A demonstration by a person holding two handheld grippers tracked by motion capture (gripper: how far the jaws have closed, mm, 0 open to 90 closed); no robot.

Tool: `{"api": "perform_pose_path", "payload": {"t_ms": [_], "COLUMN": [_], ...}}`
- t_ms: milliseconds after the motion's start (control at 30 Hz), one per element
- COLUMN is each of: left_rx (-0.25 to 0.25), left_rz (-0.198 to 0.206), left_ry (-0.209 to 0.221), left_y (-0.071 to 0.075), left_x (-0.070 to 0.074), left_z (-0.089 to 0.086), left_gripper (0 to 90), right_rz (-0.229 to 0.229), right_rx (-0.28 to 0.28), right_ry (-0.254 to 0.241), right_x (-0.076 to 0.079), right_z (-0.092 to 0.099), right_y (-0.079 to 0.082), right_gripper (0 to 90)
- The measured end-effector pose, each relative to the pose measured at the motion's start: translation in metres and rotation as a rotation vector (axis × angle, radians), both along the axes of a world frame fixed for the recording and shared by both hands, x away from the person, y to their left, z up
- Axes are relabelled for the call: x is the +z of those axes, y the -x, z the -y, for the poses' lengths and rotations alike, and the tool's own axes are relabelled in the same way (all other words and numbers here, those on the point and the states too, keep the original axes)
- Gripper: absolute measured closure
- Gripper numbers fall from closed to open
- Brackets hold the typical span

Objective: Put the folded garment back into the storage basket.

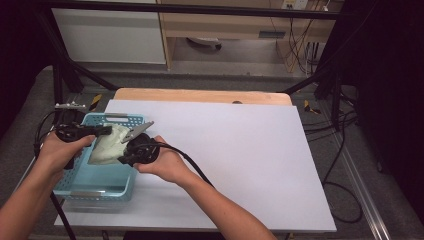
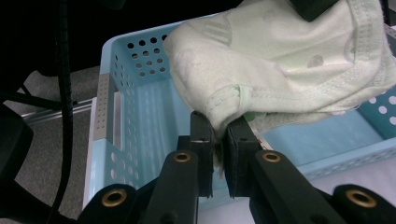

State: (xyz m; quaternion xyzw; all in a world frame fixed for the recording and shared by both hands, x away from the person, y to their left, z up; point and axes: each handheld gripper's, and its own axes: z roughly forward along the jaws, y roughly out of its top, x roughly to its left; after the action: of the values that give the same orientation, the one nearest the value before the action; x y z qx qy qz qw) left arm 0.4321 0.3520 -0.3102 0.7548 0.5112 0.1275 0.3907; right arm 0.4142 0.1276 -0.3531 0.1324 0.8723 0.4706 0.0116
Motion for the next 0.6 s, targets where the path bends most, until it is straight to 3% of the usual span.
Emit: {"api": "perform_pose_path", "payload": {"t_ms": [600], "left_rx": [0.013], "left_rz": [-0.030], "left_ry": [-0.018], "left_y": [-0.006], "left_x": [-0.009], "left_z": [-0.008], "left_gripper": [80.7], "right_rz": [-0.023], "right_rx": [-0.010], "right_ry": [0.014], "right_x": [-0.008], "right_z": [-0.012], "right_y": [-0.004], "right_gripper": [83.8]}}
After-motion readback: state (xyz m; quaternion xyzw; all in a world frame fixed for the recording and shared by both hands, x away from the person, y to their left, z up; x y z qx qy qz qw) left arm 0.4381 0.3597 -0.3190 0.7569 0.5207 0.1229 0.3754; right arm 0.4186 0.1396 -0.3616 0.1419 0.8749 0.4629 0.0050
